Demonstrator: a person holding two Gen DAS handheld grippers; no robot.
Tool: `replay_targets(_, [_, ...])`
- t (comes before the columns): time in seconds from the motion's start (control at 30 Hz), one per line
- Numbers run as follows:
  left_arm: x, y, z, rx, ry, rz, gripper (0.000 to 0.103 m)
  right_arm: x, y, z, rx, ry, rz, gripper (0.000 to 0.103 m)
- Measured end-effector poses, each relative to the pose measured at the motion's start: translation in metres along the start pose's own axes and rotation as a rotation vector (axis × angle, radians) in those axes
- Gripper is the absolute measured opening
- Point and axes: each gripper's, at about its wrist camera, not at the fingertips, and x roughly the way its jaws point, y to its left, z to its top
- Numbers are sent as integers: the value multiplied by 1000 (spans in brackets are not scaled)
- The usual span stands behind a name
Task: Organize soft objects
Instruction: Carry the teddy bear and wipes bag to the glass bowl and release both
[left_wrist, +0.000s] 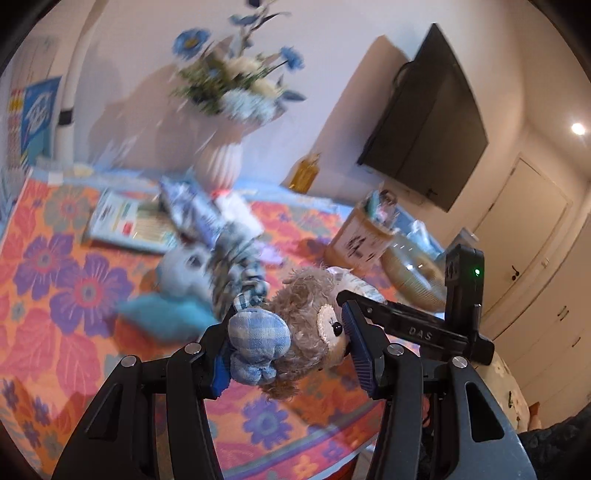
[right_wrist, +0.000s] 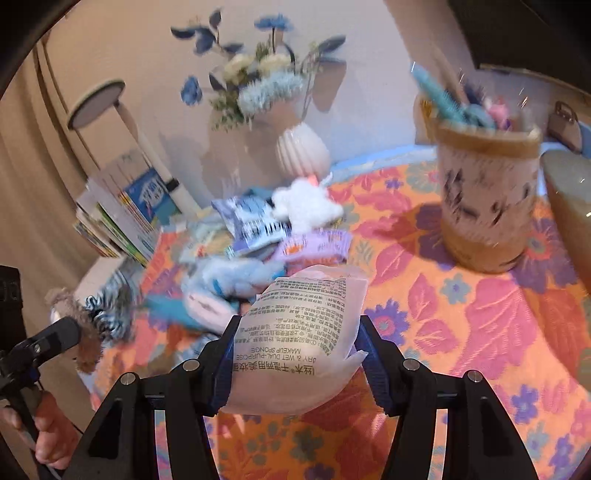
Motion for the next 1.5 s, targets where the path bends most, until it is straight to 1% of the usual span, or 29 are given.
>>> replay_targets(0.17, [8,-36,14,73,-22,24,50,-53,3,16,-14,-113,-15,58])
replay_targets(0.23, [16,-47,21,84,-15,10,50,-73,1,21,-14,-162,-12,58])
replay_targets(0.27, [22,-55,25,96,-10,4,50,-88,-2,24,-12,-199,-23,58])
replay_targets(0.33, [34,-73,32,121,-7,6,50,-109,-11,27,-6,-246,-57,58])
replay_targets(0.4, [48,-93,40,142,-12,1,50,-134,-26,28,5,-309,-115,59])
replay_targets(0.43, [59,-107,45,152,-17,-26,51,-146,-35,27,3,-348,-171,59])
replay_targets(0.47, [71,-119,49,162,-15,-48,51,-155,-44,25,-3,-383,-246,59])
replay_targets(0.5, [80,-128,51,171,-11,-62,51,-161,-53,23,0,-398,-298,59])
replay_targets(0.57, [114,-157,56,204,24,-87,51,-172,-81,22,44,-416,-386,59])
replay_targets(0.63, [143,-181,58,246,59,-87,51,-181,-118,22,145,-422,-444,59])
replay_targets(0.73, [183,-209,61,271,99,-135,51,-194,-174,26,306,-420,-525,59])
replay_targets(0.83, [221,-227,60,279,149,-155,51,-203,-217,30,415,-405,-552,59])
replay_targets(0.97, [259,-245,48,342,201,-145,52,-200,-245,41,462,-380,-570,61])
replay_targets(1.0, [265,-249,45,371,205,-138,55,-198,-250,43,470,-375,-568,65])
replay_targets(1.03, [270,-256,41,424,199,-113,61,-198,-253,44,478,-371,-563,74])
replay_targets(1.07, [272,-262,36,485,181,-79,71,-197,-258,44,488,-370,-558,76])
replay_targets(1.1, [272,-267,32,527,166,-57,77,-196,-261,44,496,-373,-549,79])
replay_targets(1.13, [270,-270,28,567,150,-43,87,-195,-262,44,498,-376,-541,79])
replay_targets(1.17, [266,-272,26,581,142,-52,90,-195,-263,43,496,-377,-537,79])
replay_targets(1.27, [256,-269,27,568,151,-95,90,-196,-265,34,507,-371,-562,80])
replay_targets(1.4, [232,-258,27,542,133,-75,90,-197,-264,19,547,-350,-526,80])
replay_targets(1.47, [215,-253,26,539,119,-71,90,-199,-256,15,542,-352,-512,80])
replay_targets(1.5, [200,-249,24,542,99,-61,90,-201,-249,15,533,-355,-506,80])
